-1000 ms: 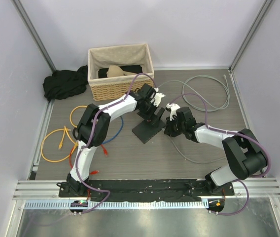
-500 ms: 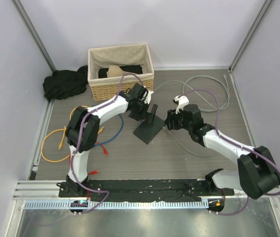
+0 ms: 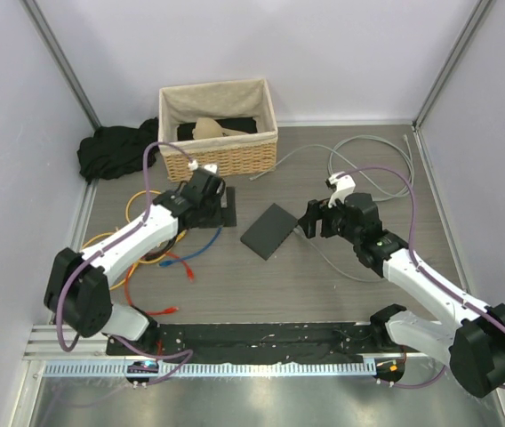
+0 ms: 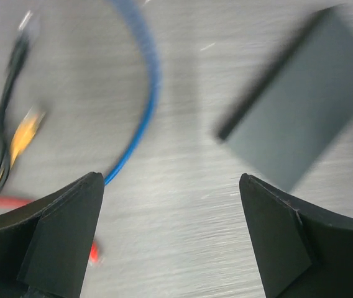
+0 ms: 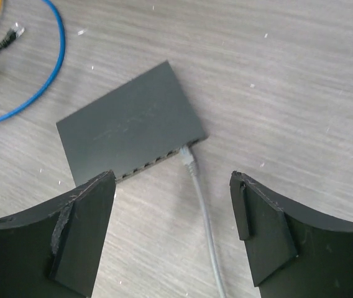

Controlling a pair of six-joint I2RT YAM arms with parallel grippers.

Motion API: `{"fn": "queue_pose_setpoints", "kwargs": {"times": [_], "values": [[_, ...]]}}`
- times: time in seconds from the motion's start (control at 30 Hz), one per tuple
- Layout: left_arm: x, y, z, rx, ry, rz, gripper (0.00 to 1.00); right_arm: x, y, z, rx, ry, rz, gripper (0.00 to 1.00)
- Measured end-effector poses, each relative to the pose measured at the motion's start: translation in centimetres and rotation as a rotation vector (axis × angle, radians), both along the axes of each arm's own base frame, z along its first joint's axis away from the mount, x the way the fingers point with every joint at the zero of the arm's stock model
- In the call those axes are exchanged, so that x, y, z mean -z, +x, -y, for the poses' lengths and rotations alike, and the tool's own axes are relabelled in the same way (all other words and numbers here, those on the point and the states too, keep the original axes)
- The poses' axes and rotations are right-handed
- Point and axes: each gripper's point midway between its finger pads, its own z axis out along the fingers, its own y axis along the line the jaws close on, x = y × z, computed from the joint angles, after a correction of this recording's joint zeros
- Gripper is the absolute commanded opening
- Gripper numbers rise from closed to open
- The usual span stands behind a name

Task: Insert the plug into the switch port
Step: Pick up the connector from the center of the board.

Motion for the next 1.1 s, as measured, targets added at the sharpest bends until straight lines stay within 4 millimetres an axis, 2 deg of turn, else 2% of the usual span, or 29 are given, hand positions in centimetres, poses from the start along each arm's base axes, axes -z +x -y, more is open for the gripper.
{"fn": "queue_pose_setpoints", "kwargs": {"times": [0.13,0.23,0.37,0.43,0.57,0.7,0.9,1.1], "values": [[3.0,-1.9,-3.6,-0.161,0.053,-0.055,0.91,0.8,-0.6,-0.1,-0.006,-0.001,-0.035,0.84],[4.1,-1.6,-5.6,-0.274,0.080,-0.069,0.88,1.0,-0.8,-0.2,-0.011,-0.002,-0.044,0.84],[3.7,1.5,-7.4,-0.408,0.094,-0.042,0.82,1.1,-1.0,-0.3,-0.016,-0.001,-0.050,0.84],[3.6,4.0,-8.2,-0.473,0.106,-0.026,0.74,1.1,-1.0,-0.3,-0.017,-0.002,-0.052,0.84],[4.1,8.4,-10.6,-0.618,0.121,-0.003,0.69,1.2,-1.3,-0.3,-0.021,-0.004,-0.059,0.84],[5.1,10.0,-14.2,-0.750,0.102,-0.013,0.68,1.0,-1.7,-0.2,-0.023,0.001,-0.056,0.84],[5.0,12.0,-19.3,-0.915,0.018,0.001,0.61,1.0,-2.5,0.2,-0.020,0.009,-0.050,0.84],[6.9,14.6,-20.4,-0.955,-0.028,-0.044,0.51,1.3,-2.8,0.3,-0.017,0.009,-0.061,0.84]]}}
